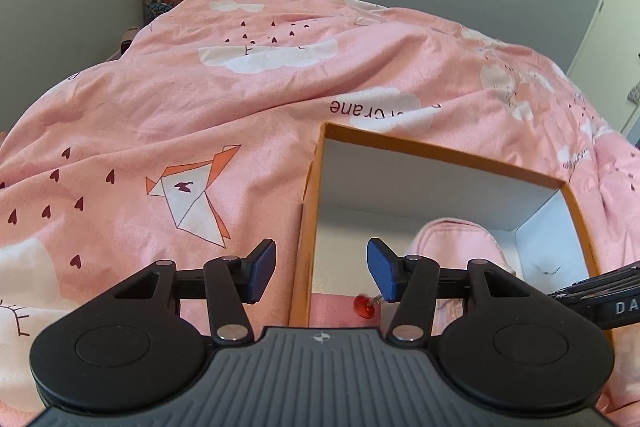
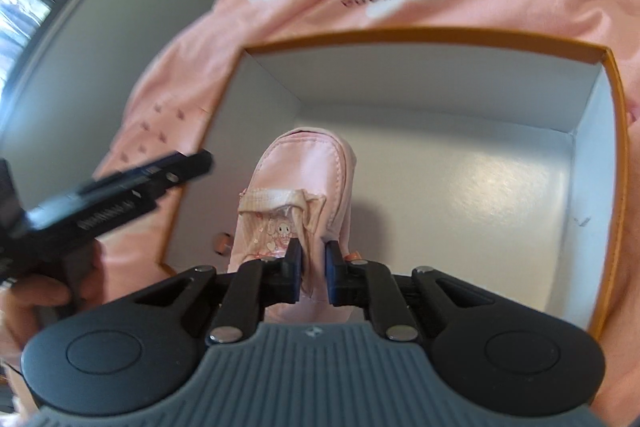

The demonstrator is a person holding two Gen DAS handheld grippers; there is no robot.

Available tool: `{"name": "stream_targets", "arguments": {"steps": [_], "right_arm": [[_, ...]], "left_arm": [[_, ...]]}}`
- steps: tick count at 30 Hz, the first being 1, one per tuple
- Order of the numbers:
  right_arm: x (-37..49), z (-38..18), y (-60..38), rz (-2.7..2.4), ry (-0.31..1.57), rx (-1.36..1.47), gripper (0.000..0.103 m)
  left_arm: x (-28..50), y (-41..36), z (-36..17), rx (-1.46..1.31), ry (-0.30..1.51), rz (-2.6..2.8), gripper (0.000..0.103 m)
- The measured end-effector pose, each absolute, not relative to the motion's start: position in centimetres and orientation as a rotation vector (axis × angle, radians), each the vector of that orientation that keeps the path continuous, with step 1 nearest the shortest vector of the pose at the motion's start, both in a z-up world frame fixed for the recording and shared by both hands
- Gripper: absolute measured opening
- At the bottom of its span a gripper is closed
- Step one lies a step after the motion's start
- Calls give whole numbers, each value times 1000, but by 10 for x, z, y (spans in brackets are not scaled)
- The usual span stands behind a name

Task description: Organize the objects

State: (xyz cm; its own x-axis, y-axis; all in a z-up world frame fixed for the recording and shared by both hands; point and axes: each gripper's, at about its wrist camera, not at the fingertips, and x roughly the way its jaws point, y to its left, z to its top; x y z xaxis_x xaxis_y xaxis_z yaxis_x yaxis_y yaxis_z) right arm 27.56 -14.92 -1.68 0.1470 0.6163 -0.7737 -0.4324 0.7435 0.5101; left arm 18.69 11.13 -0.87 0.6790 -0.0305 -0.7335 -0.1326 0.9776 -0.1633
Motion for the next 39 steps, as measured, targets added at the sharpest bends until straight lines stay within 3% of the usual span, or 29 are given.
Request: {"name": "stream_targets", "arguments": {"steps": [24,34,39], "right_arm": [[269,-85,-89,724,1349,212,15],[263,-70,-87,729,1256,169,48],[250,-47,-90,733,1138,114,53]], "left_arm": [[192,119,-24,-228,874,90,58],[175,96,-7,-142,804,89,59],[156,87,11,-129,735,84,66]]}}
